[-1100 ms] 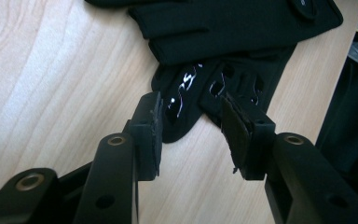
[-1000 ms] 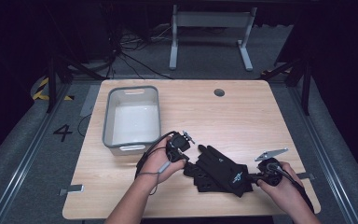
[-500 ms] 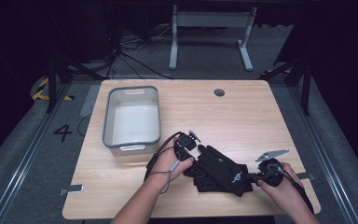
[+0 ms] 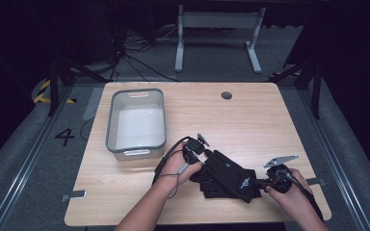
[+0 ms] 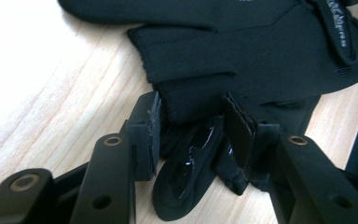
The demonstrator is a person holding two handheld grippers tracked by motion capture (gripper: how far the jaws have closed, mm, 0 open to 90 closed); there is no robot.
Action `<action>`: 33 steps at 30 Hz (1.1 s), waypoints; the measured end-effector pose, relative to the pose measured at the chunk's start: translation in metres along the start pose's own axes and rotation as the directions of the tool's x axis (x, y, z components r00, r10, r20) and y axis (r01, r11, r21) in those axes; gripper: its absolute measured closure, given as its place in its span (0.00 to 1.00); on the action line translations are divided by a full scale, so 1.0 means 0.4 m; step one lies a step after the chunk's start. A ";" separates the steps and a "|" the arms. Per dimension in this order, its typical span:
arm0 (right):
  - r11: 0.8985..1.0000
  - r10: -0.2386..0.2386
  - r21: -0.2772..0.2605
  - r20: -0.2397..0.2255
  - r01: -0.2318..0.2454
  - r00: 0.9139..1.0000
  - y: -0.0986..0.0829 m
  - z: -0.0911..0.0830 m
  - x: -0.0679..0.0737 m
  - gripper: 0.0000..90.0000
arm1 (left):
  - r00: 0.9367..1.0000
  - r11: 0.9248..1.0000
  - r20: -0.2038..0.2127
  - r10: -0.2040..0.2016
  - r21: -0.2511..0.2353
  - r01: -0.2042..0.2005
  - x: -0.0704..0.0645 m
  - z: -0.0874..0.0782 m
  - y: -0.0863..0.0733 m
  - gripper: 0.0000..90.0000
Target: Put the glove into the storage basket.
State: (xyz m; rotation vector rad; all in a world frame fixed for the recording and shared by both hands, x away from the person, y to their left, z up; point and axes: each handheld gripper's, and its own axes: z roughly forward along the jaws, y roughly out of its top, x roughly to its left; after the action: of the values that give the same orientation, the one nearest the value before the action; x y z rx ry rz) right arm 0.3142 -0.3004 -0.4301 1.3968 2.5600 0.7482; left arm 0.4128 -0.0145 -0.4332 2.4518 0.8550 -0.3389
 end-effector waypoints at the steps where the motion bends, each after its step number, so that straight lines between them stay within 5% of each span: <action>1: 1.000 0.000 -0.001 0.001 0.000 1.000 0.000 0.001 0.000 0.95 | 1.000 1.000 0.005 -0.003 -0.009 0.003 -0.002 -0.001 0.000 0.64; 10: 1.000 -0.006 0.000 0.006 0.006 1.000 0.000 0.002 0.002 0.95 | 1.000 1.000 -0.012 -0.001 -0.028 0.000 -0.012 -0.008 0.003 0.72; 16: 1.000 -0.010 -0.001 0.010 0.010 1.000 0.000 0.000 0.004 0.95 | 0.997 1.000 -0.074 0.019 -0.019 -0.020 -0.023 -0.006 0.007 0.94; 33: 0.996 0.005 -0.089 0.021 -0.003 1.000 0.008 -0.062 -0.009 0.95 | 0.989 0.988 -0.107 0.098 -0.110 -0.110 -0.092 -0.083 -0.011 0.97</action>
State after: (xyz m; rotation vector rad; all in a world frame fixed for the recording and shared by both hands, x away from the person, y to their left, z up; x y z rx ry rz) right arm 0.3104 -0.3108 -0.4075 1.3758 2.4758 0.8323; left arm 0.3840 -0.0121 -0.3929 2.4115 0.7619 -0.1241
